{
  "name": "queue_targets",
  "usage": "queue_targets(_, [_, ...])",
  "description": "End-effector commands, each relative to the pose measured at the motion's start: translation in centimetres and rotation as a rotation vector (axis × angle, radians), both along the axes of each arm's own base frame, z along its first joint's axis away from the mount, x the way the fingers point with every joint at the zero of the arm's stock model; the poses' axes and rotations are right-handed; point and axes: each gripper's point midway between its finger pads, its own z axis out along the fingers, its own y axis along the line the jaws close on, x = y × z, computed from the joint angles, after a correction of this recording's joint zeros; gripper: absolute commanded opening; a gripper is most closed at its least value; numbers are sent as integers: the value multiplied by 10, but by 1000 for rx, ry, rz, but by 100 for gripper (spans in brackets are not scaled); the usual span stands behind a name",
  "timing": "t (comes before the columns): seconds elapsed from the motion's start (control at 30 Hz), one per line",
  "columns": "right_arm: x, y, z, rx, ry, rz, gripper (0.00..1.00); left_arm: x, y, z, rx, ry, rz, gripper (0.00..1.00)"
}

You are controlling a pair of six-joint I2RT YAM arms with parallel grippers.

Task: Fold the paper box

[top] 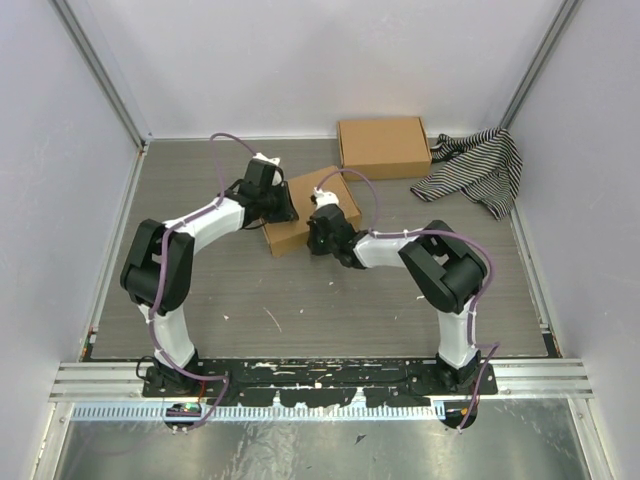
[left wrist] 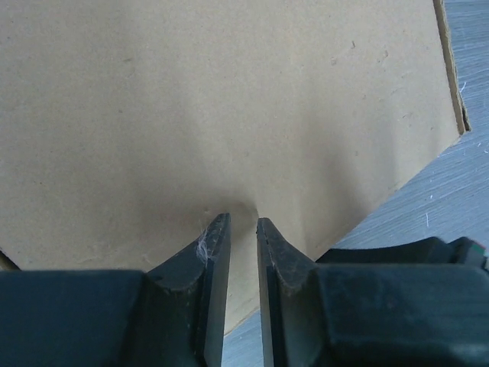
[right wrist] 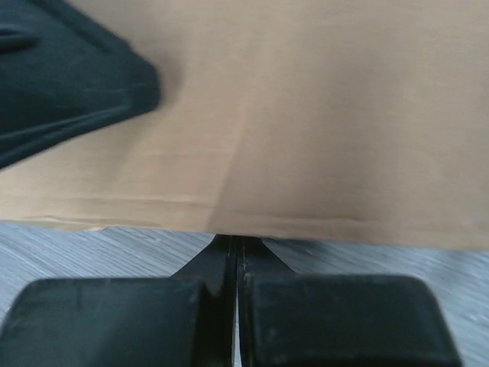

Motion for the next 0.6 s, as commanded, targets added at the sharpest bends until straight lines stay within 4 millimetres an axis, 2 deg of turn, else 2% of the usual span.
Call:
queue_targets(0.0, [17,61,45,166,-107,141,1,-49,-7,-58,47,205,-109,27])
queue_targets(0.13, [25,64,49,163,-111,116,1,-56,-5,-62,53,215,-129,23])
queue_targets(0.37, [38,26,61,89,-130,-9,1,-67,3,-58,72,209,-147,21])
queue_targets(0.5, [13,31,74,131,-109,111,1,-69,3,-40,51,183,-143,24])
queue_targets(0.57, [-1,31,80,139,-98,146,1,-68,6,-21,45,148,-127,30])
